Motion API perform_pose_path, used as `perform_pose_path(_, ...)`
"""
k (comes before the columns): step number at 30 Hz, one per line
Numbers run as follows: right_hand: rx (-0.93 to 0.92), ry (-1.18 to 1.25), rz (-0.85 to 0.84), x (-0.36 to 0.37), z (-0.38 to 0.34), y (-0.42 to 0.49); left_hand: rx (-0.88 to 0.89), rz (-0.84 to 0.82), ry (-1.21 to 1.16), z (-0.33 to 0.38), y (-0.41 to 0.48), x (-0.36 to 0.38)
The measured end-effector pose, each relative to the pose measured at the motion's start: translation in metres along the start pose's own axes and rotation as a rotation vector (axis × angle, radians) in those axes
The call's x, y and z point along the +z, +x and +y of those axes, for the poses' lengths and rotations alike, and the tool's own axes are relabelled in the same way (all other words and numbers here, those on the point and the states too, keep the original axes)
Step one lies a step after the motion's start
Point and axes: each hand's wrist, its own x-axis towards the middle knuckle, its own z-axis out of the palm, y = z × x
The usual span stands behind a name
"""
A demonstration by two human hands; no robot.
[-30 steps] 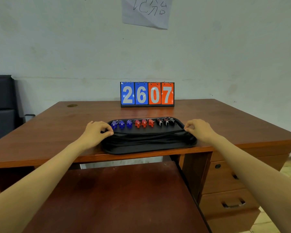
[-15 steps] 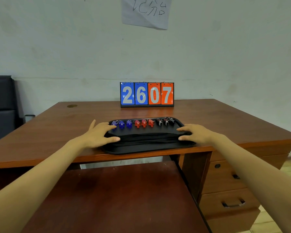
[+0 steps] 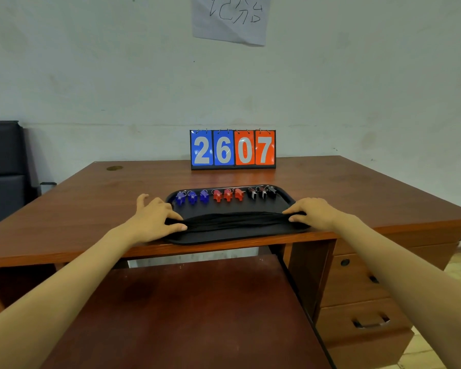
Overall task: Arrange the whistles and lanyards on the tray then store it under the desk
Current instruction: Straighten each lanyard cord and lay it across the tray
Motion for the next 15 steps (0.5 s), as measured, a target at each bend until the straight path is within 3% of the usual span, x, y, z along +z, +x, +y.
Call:
perform_pose_path(8,-0.015,-0.008,0.019,0.0003,0.0009,-0.0013,0.035,0.105,0.092,-0.0003,-0.0037,-0.0005)
perform_pose_path(15,-0.012,-0.016,0.042,-0.0009,-0.0033,-0.0051,-0.002,0.096,0.138,0.0038,-0.0069,-0.0024)
